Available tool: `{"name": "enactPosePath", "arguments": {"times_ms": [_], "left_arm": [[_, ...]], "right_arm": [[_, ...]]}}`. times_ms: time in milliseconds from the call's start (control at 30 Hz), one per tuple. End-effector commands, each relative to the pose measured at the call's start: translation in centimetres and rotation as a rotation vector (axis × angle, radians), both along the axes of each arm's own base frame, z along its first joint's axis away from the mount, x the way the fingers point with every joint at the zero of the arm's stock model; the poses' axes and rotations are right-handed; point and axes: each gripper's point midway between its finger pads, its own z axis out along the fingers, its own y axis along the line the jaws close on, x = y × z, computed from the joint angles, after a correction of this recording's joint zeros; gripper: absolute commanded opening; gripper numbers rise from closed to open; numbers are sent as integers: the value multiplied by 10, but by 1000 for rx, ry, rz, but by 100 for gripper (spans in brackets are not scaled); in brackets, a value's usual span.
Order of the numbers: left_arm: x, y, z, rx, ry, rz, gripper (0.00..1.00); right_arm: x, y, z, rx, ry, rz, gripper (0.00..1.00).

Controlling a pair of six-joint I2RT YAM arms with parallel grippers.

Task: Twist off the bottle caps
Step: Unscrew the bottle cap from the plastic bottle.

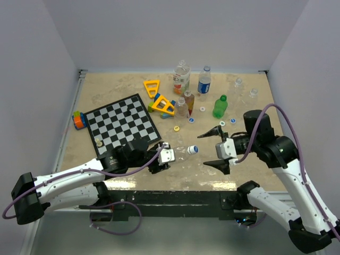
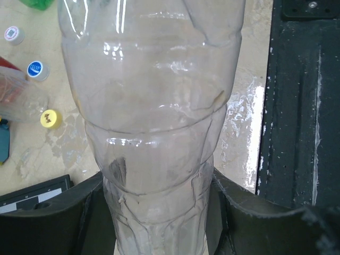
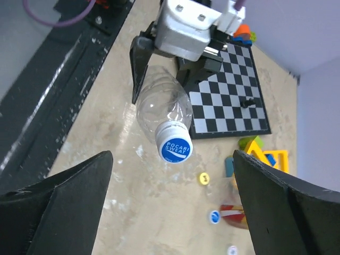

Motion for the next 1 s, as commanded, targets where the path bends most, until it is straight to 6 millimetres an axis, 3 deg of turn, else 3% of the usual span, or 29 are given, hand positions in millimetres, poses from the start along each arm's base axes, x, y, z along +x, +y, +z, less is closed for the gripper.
{"name": "enactPosePath", "arguments": {"times_ms": [0, 67, 200, 467, 700, 833, 967], "left_arm": [[21, -5, 25, -65, -48, 100, 0], [27, -3, 27, -67, -54, 139, 0], [34, -1, 27, -67, -51, 189, 0], [41, 3, 29, -68, -55, 245, 0], [41, 3, 29, -70, -50, 248, 0], [46, 6, 32, -71, -65, 279, 0], [47, 7, 34, -78, -69, 285, 0]], "right_arm": [[1, 8, 14, 73, 282, -88, 98], [9, 11, 9, 50, 339, -115, 98], [39, 21, 23, 59, 507, -261, 98], [55, 31, 9, 67, 711, -338, 98], [71, 32, -2, 58, 747, -416, 90], [74, 35, -11, 31, 789, -411, 79], [75, 36, -14, 26, 800, -411, 73]]}}
